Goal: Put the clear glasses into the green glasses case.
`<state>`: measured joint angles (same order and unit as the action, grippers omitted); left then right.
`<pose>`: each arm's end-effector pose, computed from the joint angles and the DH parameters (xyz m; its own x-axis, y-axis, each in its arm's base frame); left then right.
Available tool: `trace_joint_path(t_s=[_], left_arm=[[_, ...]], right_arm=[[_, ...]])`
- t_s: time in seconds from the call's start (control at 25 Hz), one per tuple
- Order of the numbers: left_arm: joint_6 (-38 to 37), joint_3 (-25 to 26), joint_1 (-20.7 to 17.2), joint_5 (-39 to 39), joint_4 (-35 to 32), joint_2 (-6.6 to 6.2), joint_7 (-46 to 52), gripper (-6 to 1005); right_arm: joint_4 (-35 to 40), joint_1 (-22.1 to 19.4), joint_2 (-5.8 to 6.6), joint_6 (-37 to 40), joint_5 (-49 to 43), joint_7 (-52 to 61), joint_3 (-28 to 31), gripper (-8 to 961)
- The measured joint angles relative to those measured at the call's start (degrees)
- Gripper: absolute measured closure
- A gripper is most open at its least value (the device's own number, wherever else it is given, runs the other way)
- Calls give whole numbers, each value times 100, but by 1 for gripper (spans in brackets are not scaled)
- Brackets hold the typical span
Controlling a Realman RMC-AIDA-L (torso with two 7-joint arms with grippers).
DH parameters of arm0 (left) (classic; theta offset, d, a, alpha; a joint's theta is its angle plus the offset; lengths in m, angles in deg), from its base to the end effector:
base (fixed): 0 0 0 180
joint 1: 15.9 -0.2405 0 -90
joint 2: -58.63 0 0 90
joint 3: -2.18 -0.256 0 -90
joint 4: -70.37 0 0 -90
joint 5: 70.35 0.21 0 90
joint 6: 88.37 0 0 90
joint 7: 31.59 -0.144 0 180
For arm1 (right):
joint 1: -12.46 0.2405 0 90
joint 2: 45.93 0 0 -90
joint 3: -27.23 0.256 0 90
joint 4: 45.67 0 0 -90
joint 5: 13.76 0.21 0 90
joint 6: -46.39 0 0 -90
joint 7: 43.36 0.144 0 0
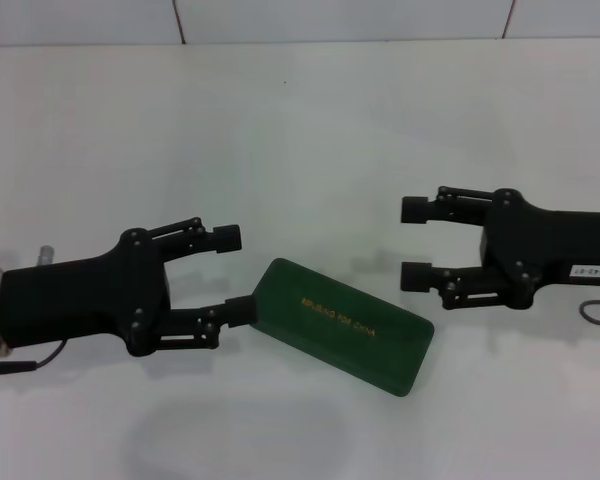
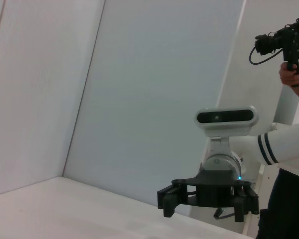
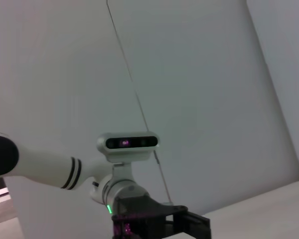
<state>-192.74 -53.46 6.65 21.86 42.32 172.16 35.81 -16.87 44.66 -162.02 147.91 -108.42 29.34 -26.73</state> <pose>-0.2682 0.2655 0.0103 0.6856 0.2530 0.6826 0.3104 -0.9497 0.0402 0.2167 0.3081 -0.0057 0.7034 -0.2366 -0.6703 -0.2409 -0.9665 0.0884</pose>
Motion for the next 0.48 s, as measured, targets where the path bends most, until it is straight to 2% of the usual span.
trace_joint_path(t_s=[0.4, 0.48], left_arm=[[-58, 0, -13, -3, -24, -31, 105, 134], [-63, 1, -14, -4, -30, -35, 141, 134]], right_arm=[[-219, 146, -11, -550, 810, 6, -1360, 130], [-219, 145, -11, -571, 919, 3, -1465, 130]])
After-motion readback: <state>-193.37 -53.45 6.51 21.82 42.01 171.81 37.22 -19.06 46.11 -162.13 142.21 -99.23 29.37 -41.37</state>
